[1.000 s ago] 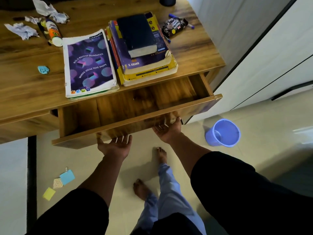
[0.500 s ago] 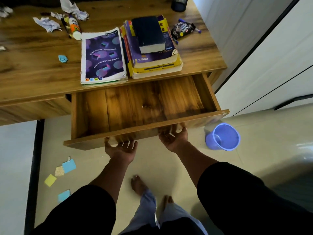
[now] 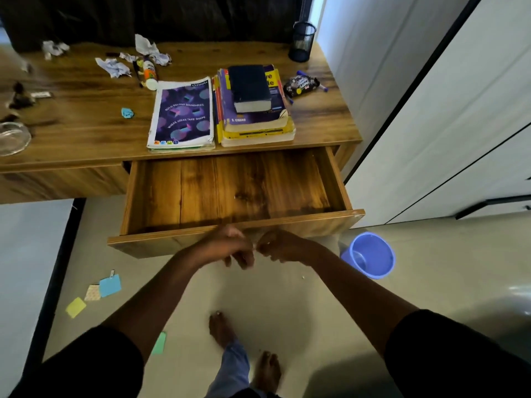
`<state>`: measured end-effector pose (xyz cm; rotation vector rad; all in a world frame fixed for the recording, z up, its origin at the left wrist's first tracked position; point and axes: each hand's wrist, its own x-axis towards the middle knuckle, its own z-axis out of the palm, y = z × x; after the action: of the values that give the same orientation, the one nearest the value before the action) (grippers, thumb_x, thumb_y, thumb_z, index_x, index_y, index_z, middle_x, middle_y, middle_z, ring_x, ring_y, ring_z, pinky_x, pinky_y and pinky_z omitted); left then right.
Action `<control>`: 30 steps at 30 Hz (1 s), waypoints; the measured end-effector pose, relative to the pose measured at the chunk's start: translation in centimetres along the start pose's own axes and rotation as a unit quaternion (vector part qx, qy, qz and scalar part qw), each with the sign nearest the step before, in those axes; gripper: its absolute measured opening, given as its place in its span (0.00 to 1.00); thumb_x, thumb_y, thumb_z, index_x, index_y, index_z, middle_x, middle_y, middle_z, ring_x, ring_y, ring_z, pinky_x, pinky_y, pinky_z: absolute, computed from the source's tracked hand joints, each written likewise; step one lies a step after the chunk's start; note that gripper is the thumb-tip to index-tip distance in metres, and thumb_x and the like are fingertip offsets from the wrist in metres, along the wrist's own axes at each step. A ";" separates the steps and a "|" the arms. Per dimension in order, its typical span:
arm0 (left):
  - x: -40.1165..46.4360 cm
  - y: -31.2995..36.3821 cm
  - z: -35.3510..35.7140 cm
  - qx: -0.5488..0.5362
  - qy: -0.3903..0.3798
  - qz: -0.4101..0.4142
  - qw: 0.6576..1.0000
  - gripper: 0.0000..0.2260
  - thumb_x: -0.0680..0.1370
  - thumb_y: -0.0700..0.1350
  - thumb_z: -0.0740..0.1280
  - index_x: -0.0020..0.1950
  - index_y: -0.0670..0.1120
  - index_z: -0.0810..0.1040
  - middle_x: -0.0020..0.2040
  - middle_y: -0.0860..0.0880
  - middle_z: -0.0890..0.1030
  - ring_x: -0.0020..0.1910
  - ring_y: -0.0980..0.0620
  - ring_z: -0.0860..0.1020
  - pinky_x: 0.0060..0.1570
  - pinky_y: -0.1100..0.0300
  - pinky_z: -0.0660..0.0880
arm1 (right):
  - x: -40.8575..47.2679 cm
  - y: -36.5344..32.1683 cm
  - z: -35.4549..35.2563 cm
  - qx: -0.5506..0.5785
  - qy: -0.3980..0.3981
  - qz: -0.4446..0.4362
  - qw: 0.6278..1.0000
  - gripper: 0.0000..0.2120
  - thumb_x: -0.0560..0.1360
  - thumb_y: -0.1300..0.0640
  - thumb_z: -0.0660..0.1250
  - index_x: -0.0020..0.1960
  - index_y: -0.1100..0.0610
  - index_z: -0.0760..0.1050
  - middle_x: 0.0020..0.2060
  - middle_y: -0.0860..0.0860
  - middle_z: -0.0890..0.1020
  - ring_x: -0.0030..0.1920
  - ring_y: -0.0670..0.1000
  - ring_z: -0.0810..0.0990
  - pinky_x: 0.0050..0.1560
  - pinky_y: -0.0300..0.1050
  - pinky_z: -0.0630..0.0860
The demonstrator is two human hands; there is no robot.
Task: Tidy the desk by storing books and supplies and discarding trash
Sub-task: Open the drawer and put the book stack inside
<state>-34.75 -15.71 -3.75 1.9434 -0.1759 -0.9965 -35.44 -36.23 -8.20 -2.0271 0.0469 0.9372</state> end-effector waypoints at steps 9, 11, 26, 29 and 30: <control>3.4 1.4 -3.8 0.196 0.190 0.009 0.962 0.12 0.74 0.62 0.71 0.53 0.57 0.84 0.58 0.58 0.82 0.58 0.53 0.79 0.56 0.54 0.78 | -0.3 -4.0 -5.2 -0.257 0.203 -0.114 0.938 0.09 0.78 0.46 0.66 0.56 0.45 0.80 0.56 0.45 0.82 0.56 0.50 0.79 0.58 0.54 0.79; 3.6 0.9 -3.2 0.234 0.150 -0.041 0.960 0.17 0.76 0.64 0.68 0.59 0.56 0.83 0.60 0.54 0.80 0.60 0.50 0.78 0.60 0.53 0.77 | 0.5 -3.7 -5.0 -0.315 0.187 -0.094 0.926 0.13 0.79 0.44 0.64 0.59 0.45 0.80 0.59 0.47 0.81 0.60 0.52 0.78 0.61 0.57 0.77; 2.9 -0.7 -1.8 0.266 0.088 -0.115 0.953 0.20 0.78 0.61 0.69 0.62 0.50 0.82 0.59 0.48 0.81 0.58 0.47 0.78 0.55 0.55 0.76 | 0.5 -2.0 -2.3 -0.348 0.074 -0.015 0.934 0.22 0.84 0.43 0.57 0.67 0.55 0.78 0.60 0.57 0.81 0.62 0.58 0.78 0.57 0.48 0.73; 2.5 -0.9 -1.6 0.272 0.061 -0.125 0.952 0.22 0.76 0.62 0.71 0.63 0.51 0.82 0.63 0.49 0.80 0.60 0.47 0.77 0.56 0.55 0.76 | 0.0 -1.7 -1.5 -0.319 0.070 -0.004 0.945 0.20 0.85 0.50 0.58 0.74 0.57 0.71 0.70 0.57 0.75 0.71 0.59 0.73 0.68 0.53 0.71; 2.5 -1.1 -1.4 0.271 0.052 -0.129 0.952 0.22 0.75 0.62 0.72 0.64 0.50 0.82 0.64 0.49 0.79 0.61 0.47 0.77 0.55 0.56 0.75 | -0.3 -1.7 -1.4 -0.313 0.064 -0.005 0.948 0.22 0.85 0.49 0.57 0.76 0.56 0.68 0.73 0.57 0.73 0.73 0.60 0.71 0.71 0.54 0.69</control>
<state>-32.37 -15.34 -5.62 2.5684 -0.1480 -1.0889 -34.21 -36.29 -6.40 -2.6680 -0.2184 0.8821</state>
